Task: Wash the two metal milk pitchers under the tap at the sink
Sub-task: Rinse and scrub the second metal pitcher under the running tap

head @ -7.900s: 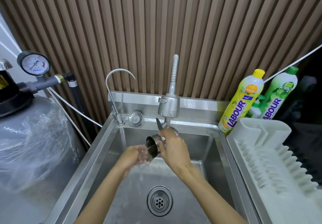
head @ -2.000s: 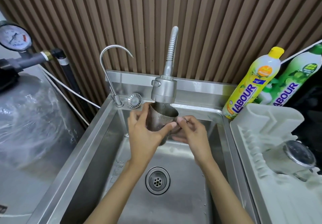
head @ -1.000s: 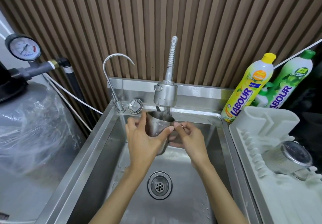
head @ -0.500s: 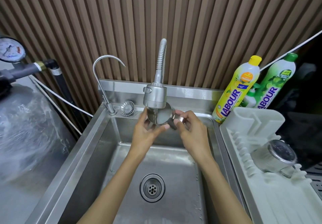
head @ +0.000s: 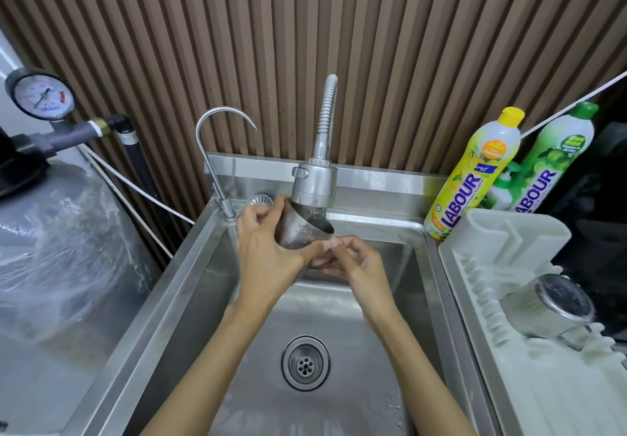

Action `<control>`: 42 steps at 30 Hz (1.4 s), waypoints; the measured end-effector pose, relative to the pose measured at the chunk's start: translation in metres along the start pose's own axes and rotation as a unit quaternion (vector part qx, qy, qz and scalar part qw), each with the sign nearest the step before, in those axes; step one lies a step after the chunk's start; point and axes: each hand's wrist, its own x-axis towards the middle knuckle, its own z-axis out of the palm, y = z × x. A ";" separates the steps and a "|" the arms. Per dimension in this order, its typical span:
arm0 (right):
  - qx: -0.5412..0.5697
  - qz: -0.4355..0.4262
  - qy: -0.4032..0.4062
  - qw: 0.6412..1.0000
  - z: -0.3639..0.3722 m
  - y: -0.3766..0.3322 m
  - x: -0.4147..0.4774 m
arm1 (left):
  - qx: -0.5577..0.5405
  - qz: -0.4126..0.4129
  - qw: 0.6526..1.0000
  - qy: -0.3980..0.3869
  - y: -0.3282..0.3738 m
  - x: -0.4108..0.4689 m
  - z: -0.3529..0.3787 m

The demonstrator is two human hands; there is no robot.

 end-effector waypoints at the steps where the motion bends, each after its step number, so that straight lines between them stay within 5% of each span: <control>1: -0.035 -0.004 0.015 0.999 -0.001 -0.004 -0.001 | 0.007 -0.031 0.999 -0.006 0.001 -0.001 0.000; 5: -0.162 -0.022 0.048 0.985 -0.012 -0.024 -0.006 | -0.041 -0.124 0.987 -0.097 0.000 -0.004 0.002; 9: -0.430 -0.075 0.084 0.896 -0.019 -0.046 -0.009 | -0.198 -0.191 0.943 -0.188 -0.003 -0.004 0.009; 12: -0.493 -0.084 0.107 0.859 -0.017 -0.052 -0.010 | -0.293 -0.209 0.905 -0.225 -0.005 -0.001 0.019; 16: -0.402 -0.101 0.114 0.903 -0.016 -0.042 -0.007 | -0.362 -0.186 0.896 -0.177 -0.009 0.005 0.036; 22: -0.109 -0.049 0.043 0.992 -0.010 -0.025 0.006 | -0.312 -0.060 0.947 -0.037 -0.002 0.014 0.031; 27: 0.049 0.019 -0.009 0.999 -0.004 -0.006 0.009 | -0.137 0.041 0.990 -0.013 -0.005 0.011 0.011; 33: 0.062 0.024 0.019 0.998 -0.001 -0.007 0.000 | -0.019 0.003 1.000 0.024 0.003 -0.002 0.005; 38: -0.136 -0.007 0.100 0.986 -0.010 -0.024 -0.002 | -0.013 -0.084 0.996 -0.039 -0.001 -0.009 0.011; 42: -0.381 -0.078 0.125 0.913 -0.014 -0.047 -0.005 | -0.145 -0.139 0.972 -0.123 -0.005 -0.011 0.015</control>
